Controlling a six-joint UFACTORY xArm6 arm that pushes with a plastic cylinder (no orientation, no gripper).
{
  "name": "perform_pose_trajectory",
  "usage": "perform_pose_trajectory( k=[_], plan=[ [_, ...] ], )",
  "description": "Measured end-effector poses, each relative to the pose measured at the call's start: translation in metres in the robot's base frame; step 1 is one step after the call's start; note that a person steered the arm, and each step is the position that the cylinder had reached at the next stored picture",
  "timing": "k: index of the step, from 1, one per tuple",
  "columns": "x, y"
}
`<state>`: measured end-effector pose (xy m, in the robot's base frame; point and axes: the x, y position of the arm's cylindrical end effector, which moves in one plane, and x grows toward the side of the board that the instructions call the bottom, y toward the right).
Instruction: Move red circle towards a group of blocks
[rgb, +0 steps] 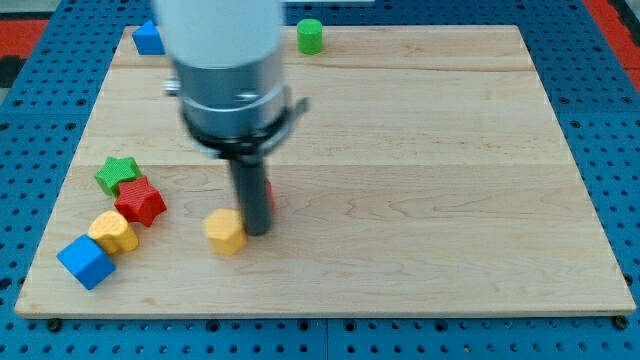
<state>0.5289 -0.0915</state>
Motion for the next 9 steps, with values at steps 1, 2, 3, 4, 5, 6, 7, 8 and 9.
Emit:
perform_pose_trajectory(
  k=[1,2,3,4,5,6,7,8,9],
  plan=[
    [0.0,-0.06],
    [0.002,-0.072],
    [0.006,-0.01],
    [0.002,0.041],
    [-0.037,0.073],
    [-0.053,0.053],
    [-0.039,0.014],
    [-0.017,-0.023],
    [-0.014,-0.021]
  ],
)
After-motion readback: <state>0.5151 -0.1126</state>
